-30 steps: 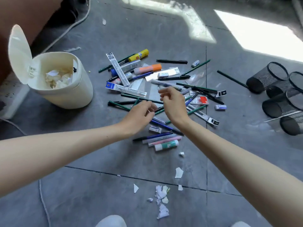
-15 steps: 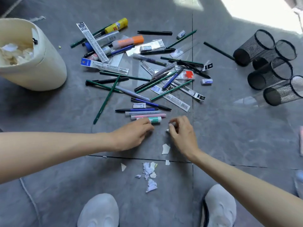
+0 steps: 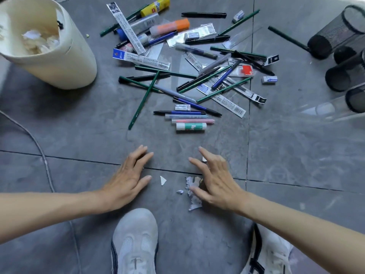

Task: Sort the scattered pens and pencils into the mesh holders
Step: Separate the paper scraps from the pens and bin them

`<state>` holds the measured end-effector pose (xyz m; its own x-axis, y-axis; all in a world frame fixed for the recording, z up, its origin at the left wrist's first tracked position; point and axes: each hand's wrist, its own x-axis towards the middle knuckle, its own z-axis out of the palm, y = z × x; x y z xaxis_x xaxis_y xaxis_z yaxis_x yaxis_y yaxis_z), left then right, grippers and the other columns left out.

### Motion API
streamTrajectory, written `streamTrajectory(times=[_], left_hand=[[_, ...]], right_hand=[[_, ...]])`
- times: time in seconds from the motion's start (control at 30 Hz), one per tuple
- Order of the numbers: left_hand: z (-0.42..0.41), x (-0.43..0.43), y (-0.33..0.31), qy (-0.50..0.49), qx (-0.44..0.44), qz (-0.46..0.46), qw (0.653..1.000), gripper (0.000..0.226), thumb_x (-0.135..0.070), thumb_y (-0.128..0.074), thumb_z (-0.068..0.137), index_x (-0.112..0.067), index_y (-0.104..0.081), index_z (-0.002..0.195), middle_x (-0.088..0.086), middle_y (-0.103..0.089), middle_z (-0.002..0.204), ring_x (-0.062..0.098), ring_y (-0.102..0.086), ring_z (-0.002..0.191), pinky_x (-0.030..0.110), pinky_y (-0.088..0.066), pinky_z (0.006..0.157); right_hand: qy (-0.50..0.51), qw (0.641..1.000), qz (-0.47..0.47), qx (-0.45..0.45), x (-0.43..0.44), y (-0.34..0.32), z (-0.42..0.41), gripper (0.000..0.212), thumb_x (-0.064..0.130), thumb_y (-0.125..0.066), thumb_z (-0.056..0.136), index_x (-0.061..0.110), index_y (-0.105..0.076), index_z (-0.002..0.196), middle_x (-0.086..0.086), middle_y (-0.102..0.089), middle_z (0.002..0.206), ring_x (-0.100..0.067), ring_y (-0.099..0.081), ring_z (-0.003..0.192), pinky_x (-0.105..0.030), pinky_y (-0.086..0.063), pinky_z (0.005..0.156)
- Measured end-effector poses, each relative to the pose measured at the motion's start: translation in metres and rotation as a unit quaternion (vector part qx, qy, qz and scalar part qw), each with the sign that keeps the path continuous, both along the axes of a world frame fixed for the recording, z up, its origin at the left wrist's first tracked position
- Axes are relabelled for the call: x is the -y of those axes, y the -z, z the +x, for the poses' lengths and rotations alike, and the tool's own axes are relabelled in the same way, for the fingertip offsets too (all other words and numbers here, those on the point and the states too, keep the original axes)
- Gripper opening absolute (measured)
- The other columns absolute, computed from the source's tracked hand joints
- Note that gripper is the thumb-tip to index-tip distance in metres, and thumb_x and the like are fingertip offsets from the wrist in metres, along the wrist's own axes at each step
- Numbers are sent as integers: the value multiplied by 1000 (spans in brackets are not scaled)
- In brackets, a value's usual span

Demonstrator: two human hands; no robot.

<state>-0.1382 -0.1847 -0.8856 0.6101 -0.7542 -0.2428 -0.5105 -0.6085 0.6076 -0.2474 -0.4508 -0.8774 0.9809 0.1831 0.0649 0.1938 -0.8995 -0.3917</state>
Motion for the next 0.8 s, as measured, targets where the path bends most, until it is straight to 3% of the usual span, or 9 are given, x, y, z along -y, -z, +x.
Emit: streamTrajectory(times=[0.13,0.23,0.33,0.43,0.5,0.63,0.8], left_hand=[[-10,16,-1,63,-12,-4,998,61,-56,-19,95,-22,-17,145,-1,-12,151,8,2,145,24,2,117],[-18,42,1,135,2,-10,991,58,-53,-22,96,-22,-17,145,-1,-9,152,10,3,145,27,2,117],[-28,70,-4,161,-46,-42,985,59,-49,-30,94,-25,-14,145,-10,2,151,5,11,143,22,5,116],[-32,93,-10,169,-122,-63,976,61,-44,-33,93,-21,-17,147,-17,6,150,2,10,143,17,0,115],[-31,97,-10,171,-125,-74,975,62,-43,-35,94,-17,-17,147,-13,3,152,5,4,144,20,-5,117],[-18,82,-2,184,-26,-44,982,67,-43,-36,93,-14,-10,148,-3,-5,153,9,1,144,22,-2,117],[-1,56,-1,233,74,38,969,87,-59,-42,87,-8,-7,149,7,-7,156,16,-2,145,29,0,117]], right_hand=[[-38,998,-36,-34,0,8,-16,96,74,-48,76,11,-23,144,-17,-16,152,-26,-20,141,-45,-17,114],[-16,997,-46,-65,-1,7,-24,112,80,-49,70,9,-11,148,-17,-11,154,-26,-12,145,-47,-11,116],[28,995,-49,-83,-2,6,-28,119,81,-49,68,7,-3,148,-17,-7,155,-24,-8,146,-45,-8,117],[66,993,-44,-90,-6,6,-30,122,79,-52,66,3,-3,148,-18,-7,155,-24,-7,146,-45,-6,118],[86,991,-43,-95,-11,7,-30,119,76,-53,68,1,-7,147,-19,-7,155,-26,-9,146,-46,-7,118],[190,975,-29,-113,-9,8,-13,105,67,-47,78,3,-3,148,-17,-1,155,-27,-3,146,-41,1,117],[146,983,46,-101,-4,1,-11,95,57,-49,84,2,-4,148,-15,1,157,-24,-1,147,-38,1,119]])
